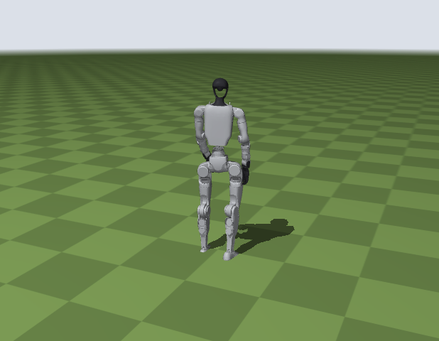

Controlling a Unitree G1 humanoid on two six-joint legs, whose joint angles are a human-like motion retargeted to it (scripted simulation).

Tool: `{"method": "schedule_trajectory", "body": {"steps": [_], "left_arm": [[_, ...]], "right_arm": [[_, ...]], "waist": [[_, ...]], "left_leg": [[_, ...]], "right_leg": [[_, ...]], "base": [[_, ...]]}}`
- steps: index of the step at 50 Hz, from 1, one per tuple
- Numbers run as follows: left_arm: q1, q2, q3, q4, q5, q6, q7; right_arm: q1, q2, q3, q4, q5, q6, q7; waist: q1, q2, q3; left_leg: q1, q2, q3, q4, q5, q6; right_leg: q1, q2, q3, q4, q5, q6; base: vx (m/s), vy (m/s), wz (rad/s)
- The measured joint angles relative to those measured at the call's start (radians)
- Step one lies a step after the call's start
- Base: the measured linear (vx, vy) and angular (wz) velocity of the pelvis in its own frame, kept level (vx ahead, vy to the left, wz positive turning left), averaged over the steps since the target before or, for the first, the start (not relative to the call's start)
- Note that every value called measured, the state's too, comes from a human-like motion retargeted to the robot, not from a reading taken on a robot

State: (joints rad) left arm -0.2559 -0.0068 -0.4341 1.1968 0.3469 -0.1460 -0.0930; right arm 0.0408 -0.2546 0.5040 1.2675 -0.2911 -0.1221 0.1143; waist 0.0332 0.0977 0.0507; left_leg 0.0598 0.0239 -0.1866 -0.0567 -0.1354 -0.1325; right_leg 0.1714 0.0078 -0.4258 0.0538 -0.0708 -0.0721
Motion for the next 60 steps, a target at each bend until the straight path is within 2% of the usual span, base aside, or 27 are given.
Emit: {"method": "schedule_trajectory", "body": {"steps": [60], "left_arm": [[0.005, 0.029, 0.002, 0.014, -0.004, -0.013, 0.038]], "right_arm": [[-0.073, -0.014, -0.021, -0.049, 0.010, -0.022, -0.042]], "waist": [[-0.020, -0.002, 0.042]], "left_leg": [[0.025, -0.006, 0.077, -0.001, 0.003, 0.031]], "right_leg": [[0.014, -0.007, 0.050, -0.068, -0.002, 0.034]], "base": [[0.00, 0.00, -0.02]]}}
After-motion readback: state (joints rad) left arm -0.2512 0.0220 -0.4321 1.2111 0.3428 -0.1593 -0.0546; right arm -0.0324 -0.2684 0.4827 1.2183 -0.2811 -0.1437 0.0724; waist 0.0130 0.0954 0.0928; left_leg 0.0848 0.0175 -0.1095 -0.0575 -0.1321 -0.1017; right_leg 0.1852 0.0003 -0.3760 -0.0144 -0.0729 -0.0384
